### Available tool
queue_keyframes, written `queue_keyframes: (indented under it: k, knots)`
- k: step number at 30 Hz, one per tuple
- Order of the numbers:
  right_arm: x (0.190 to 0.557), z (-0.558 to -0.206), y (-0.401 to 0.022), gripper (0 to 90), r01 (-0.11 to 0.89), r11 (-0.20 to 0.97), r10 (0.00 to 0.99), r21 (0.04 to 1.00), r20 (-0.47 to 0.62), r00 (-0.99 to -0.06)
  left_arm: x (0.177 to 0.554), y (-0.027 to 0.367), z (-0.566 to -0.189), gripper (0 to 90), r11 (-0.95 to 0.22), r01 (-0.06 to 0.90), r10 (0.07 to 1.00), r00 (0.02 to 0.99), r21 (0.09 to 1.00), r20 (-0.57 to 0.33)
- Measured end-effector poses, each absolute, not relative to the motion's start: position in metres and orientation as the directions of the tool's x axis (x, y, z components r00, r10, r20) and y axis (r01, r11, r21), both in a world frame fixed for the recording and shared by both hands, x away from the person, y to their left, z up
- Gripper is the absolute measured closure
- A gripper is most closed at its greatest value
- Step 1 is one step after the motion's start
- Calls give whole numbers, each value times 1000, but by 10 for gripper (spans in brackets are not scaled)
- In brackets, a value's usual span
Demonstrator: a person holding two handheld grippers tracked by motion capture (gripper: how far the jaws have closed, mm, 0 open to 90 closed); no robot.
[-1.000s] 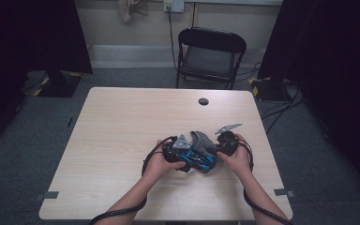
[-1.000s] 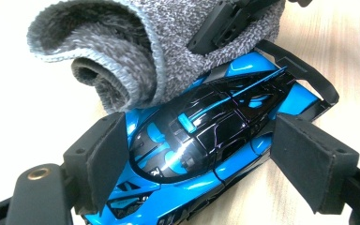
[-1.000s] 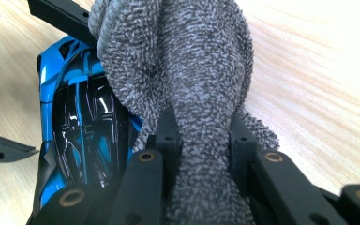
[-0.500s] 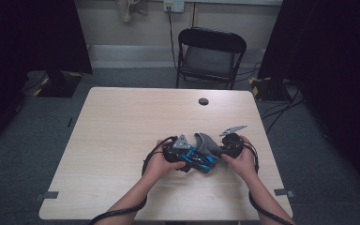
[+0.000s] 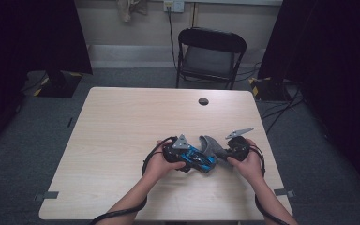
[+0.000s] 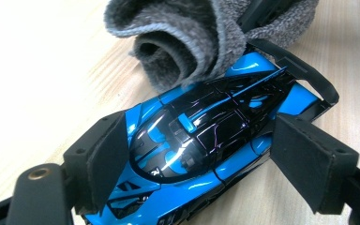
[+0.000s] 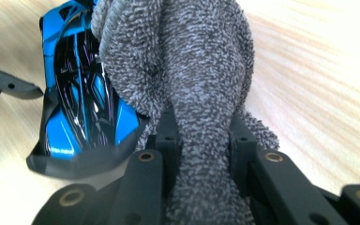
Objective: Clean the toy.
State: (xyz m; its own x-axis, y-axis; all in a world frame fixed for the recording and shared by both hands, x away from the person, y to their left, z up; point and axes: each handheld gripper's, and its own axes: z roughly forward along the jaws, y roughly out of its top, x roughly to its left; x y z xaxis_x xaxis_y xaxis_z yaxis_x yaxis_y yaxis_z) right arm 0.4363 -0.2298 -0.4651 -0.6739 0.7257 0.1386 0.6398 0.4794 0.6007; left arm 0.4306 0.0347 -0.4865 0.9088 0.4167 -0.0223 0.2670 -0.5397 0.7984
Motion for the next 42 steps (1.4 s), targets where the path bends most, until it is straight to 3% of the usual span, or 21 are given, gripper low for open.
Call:
queue_keyframes:
  k: [15,27,35,42]
  knots:
    - [425,-459,-241,728,643,500,719,580,136,-681,430,35,-487,194,-539,261,416,909,800,-16]
    - [437,-444,-257,730,669,439,776,600,122,-619,429,36,-488,195,-535,259,419,908,804,-13]
    - [467,-437,-225,729,659,385,806,646,113,-581,429,36,-488,197,-540,255,414,910,802,-11]
    - [488,-440,-178,729,634,425,790,646,77,-608,430,37,-488,200,-530,253,410,912,809,-16]
